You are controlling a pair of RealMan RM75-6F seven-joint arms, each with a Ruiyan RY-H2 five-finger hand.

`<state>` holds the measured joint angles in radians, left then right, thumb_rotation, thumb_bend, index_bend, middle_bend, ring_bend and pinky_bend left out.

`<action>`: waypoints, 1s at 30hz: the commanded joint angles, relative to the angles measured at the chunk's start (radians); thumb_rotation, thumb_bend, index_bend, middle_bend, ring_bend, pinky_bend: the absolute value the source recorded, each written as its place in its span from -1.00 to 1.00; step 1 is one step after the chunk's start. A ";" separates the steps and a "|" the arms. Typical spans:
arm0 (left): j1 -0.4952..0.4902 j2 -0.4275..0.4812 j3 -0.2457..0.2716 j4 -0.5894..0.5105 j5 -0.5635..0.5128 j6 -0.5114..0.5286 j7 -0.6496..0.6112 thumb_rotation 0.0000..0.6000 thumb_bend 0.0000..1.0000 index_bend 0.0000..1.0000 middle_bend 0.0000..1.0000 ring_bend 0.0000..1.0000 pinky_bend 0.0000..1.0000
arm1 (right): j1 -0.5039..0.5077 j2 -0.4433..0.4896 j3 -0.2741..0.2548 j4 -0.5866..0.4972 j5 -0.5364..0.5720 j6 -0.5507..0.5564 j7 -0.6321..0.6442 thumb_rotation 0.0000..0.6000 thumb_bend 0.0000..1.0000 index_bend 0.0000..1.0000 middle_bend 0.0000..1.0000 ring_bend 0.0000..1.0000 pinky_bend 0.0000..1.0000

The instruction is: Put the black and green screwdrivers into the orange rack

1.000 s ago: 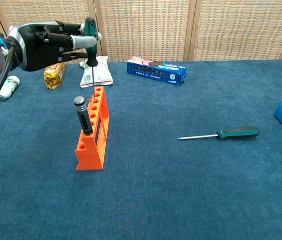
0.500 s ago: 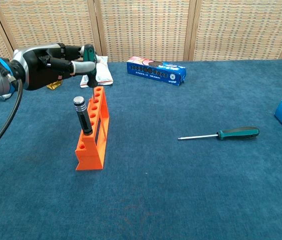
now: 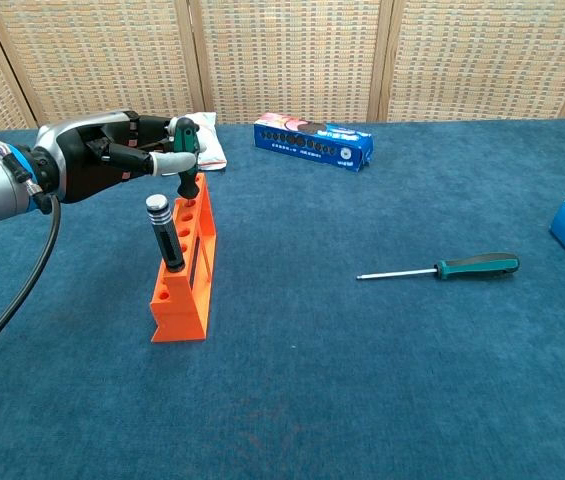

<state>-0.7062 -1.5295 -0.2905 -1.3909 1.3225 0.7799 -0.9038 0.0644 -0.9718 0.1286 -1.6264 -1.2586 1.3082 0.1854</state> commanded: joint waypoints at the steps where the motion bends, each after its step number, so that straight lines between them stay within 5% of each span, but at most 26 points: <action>1: 0.000 -0.001 0.003 0.003 0.001 0.006 -0.003 1.00 0.47 0.38 -1.00 -1.00 -1.00 | 0.000 0.000 0.000 -0.001 -0.001 0.000 0.000 1.00 -1.00 -1.00 -1.00 -1.00 -1.00; 19: -0.003 0.008 0.026 0.013 0.010 0.017 -0.019 1.00 0.51 -0.19 -1.00 -1.00 -1.00 | 0.001 -0.002 -0.001 -0.001 -0.001 0.001 -0.006 1.00 -1.00 -1.00 -1.00 -1.00 -1.00; 23: -0.004 0.013 0.029 0.011 0.011 0.020 -0.019 1.00 0.30 -0.46 -1.00 -1.00 -1.00 | 0.000 -0.001 -0.001 -0.002 -0.001 0.002 -0.006 1.00 -1.00 -1.00 -1.00 -1.00 -1.00; 30: -0.001 0.030 0.032 -0.006 0.015 0.030 -0.021 1.00 0.15 -0.50 -1.00 -1.00 -1.00 | -0.001 -0.001 -0.002 -0.003 -0.004 0.004 -0.006 1.00 -1.00 -1.00 -1.00 -1.00 -1.00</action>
<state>-0.7080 -1.5017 -0.2590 -1.3950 1.3362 0.8089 -0.9240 0.0639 -0.9726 0.1268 -1.6295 -1.2627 1.3123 0.1794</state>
